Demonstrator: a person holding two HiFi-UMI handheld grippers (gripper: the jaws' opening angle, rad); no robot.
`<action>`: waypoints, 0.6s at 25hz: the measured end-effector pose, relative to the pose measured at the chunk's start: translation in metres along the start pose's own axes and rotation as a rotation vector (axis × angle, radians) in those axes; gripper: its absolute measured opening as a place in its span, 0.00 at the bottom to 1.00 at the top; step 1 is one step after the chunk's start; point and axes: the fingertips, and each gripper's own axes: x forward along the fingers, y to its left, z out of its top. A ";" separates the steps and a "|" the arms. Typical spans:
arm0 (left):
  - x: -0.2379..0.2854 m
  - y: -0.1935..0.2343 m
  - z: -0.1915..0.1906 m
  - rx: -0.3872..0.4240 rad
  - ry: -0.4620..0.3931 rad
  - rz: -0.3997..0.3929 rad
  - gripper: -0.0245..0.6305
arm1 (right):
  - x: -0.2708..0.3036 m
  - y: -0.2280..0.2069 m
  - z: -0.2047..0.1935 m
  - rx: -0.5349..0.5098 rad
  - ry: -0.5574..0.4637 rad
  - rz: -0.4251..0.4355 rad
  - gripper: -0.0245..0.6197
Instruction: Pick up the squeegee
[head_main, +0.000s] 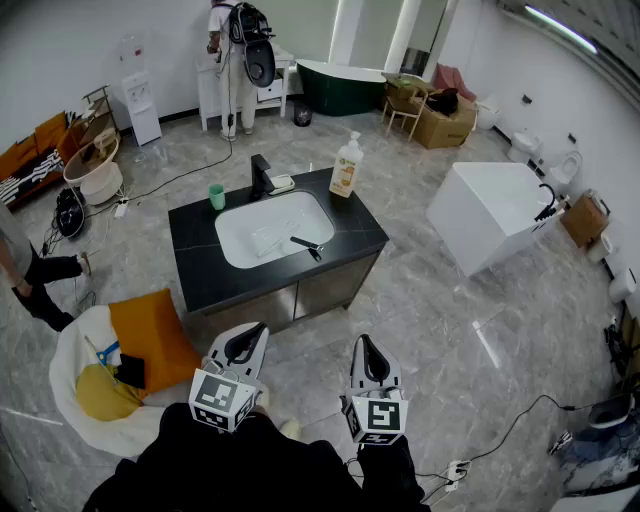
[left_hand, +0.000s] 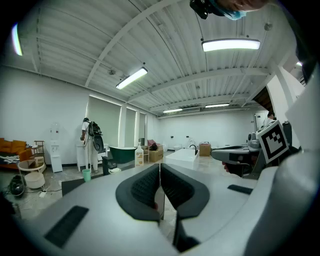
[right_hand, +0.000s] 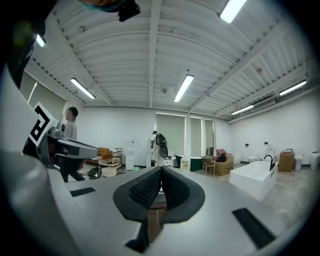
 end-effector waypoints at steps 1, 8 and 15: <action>0.001 -0.001 -0.001 0.000 0.000 -0.001 0.08 | 0.000 -0.001 0.000 0.006 -0.002 -0.003 0.06; 0.007 -0.006 -0.001 -0.006 -0.002 -0.005 0.08 | -0.002 -0.012 -0.001 0.021 0.001 -0.028 0.06; 0.021 -0.005 0.001 -0.009 -0.001 -0.003 0.08 | 0.007 -0.024 -0.006 0.009 0.013 -0.032 0.06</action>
